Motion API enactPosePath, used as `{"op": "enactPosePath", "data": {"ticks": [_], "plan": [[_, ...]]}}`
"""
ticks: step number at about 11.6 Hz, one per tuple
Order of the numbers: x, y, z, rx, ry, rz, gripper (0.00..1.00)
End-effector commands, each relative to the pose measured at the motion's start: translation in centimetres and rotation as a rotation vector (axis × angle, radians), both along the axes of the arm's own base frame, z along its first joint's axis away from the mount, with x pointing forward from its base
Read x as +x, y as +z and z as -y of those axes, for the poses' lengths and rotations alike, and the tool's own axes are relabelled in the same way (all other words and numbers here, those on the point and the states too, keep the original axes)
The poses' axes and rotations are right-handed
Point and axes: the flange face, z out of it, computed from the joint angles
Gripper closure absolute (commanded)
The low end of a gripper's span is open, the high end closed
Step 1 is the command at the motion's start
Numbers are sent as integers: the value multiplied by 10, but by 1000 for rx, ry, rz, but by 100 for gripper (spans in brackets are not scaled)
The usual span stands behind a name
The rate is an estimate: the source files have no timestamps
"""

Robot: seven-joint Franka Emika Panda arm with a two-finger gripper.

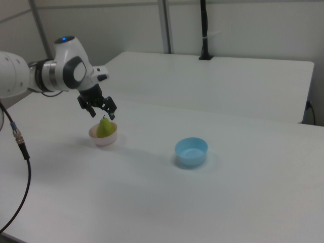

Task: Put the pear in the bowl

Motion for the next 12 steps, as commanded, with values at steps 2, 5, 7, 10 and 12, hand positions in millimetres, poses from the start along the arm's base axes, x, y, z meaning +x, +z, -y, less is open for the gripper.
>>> {"op": "enactPosePath", "data": {"ticks": [2,5,7,10,12], "plan": [[-34,89,53,-40,-29,-61,0],[-64,146,95,-56,-61,-109,0],[-85,175,119,-62,-101,-141,0],[-107,202,150,-2,-117,-173,0],[-111,205,159,17,-119,-199,0]]}}
